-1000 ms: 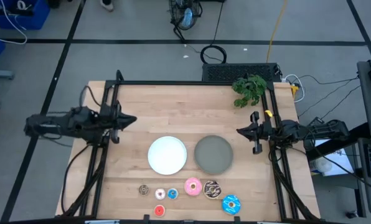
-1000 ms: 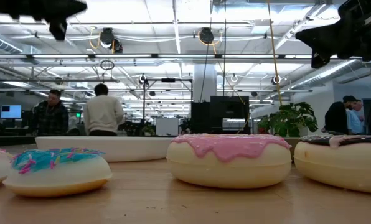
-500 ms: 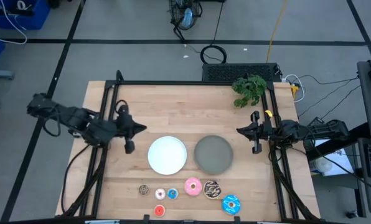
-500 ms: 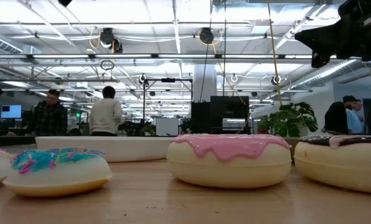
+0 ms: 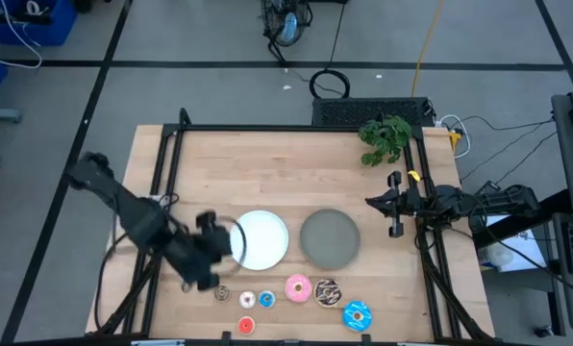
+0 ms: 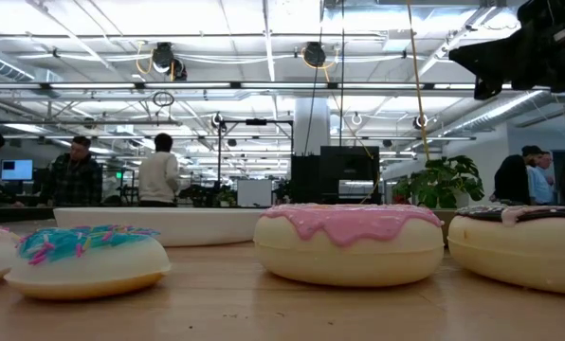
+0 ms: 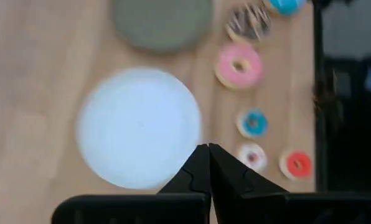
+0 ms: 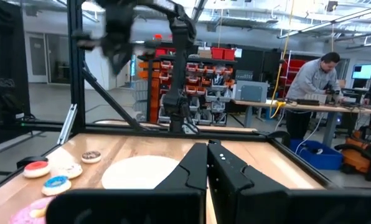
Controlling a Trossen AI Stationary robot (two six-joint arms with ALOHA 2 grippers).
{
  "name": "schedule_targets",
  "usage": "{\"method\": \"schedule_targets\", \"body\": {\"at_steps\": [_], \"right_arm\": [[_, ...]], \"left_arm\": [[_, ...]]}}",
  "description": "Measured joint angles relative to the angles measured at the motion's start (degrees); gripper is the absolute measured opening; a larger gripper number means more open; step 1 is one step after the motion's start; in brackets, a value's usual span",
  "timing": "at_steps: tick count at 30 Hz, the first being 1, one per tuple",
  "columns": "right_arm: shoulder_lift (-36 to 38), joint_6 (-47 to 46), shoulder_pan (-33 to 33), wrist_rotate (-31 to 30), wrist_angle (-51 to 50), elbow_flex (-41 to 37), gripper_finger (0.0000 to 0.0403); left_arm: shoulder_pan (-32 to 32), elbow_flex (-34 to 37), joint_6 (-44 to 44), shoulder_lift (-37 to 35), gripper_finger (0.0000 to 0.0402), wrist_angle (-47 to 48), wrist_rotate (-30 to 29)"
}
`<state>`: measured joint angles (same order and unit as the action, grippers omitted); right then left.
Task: Pick & Place donuts
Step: Put the small brown donut on the white plate
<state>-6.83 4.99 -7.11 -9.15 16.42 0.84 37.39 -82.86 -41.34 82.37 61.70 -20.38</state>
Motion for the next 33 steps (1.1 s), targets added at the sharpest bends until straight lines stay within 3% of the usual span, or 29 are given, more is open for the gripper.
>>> {"method": "schedule_targets", "body": {"at_steps": [9,20,25,33], "right_arm": [[0.0,-1.4,0.0,0.2,0.0,0.0,0.0],[0.0,-1.2,0.0,0.2,0.0,0.0,0.0],[0.0,-1.2,0.0,0.2,0.0,0.0,0.0],[0.0,-1.1,0.0,0.2,0.0,0.0,0.0]], "left_arm": [[6.4,-2.4,-3.9,13.6,0.0004,0.1,8.4],[7.0,-2.1,-6.5,20.7,0.0016,1.5,10.8],[6.0,-2.1,-9.5,22.6,0.0074,3.8,14.9],[6.3,-2.0,-5.0,24.9,0.0193,6.8,11.4]]}}
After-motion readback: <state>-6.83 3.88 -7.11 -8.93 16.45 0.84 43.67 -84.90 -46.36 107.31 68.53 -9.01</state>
